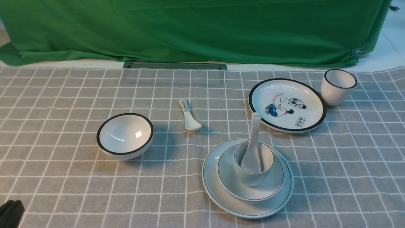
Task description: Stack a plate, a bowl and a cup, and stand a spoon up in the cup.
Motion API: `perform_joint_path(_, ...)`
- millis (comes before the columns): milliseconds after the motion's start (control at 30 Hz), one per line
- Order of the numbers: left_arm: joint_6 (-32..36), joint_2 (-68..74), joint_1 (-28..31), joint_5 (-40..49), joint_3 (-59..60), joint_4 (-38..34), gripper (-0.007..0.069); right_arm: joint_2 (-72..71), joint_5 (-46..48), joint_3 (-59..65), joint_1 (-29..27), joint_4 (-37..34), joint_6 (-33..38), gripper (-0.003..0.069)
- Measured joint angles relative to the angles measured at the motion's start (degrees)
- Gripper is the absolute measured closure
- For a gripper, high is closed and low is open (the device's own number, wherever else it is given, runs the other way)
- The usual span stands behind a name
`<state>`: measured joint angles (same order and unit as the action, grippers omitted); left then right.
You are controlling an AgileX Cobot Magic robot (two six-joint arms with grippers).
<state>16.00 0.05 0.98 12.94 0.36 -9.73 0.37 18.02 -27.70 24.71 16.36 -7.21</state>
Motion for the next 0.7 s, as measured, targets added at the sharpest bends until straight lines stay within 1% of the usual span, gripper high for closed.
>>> perform_joint_path(100,0.00,0.00,0.00,0.00,0.00,0.12,0.0607,-0.19,-0.06,1.25,-0.10,0.00,0.02,0.0470)
perform_joint_path(167,0.00,0.00,0.00,0.00,0.00,0.17,0.0607,-0.48,-0.95,3.73,-1.54,0.00,0.26,0.0467)
perform_joint_path(267,0.00,0.00,0.00,0.01,0.00,0.17,0.0607,-0.47,-2.16,7.80,-5.62,0.00,0.26,0.0466)
perform_joint_path(333,0.00,0.00,0.00,0.01,0.00,0.17,0.0607,-0.37,-3.20,14.05,-10.83,0.00,0.21,0.0466)
perform_joint_path(433,0.00,0.00,0.00,0.01,0.00,0.17,0.0607,-0.35,-4.62,22.07,-16.98,0.00,-0.75,0.0463)
perform_joint_path(500,0.00,0.00,0.00,0.01,0.00,0.17,0.0607,-0.35,-6.13,27.20,-20.14,-0.16,-1.97,0.0458)
perform_joint_path(567,0.00,0.00,0.00,0.06,0.00,0.17,0.0607,-0.35,-4.48,27.89,-21.66,-0.61,-2.46,0.0454)
perform_joint_path(700,0.05,0.00,0.00,0.06,0.00,0.17,0.0607,-0.35,-3.55,28.11,-22.87,-0.93,-1.93,0.0446)
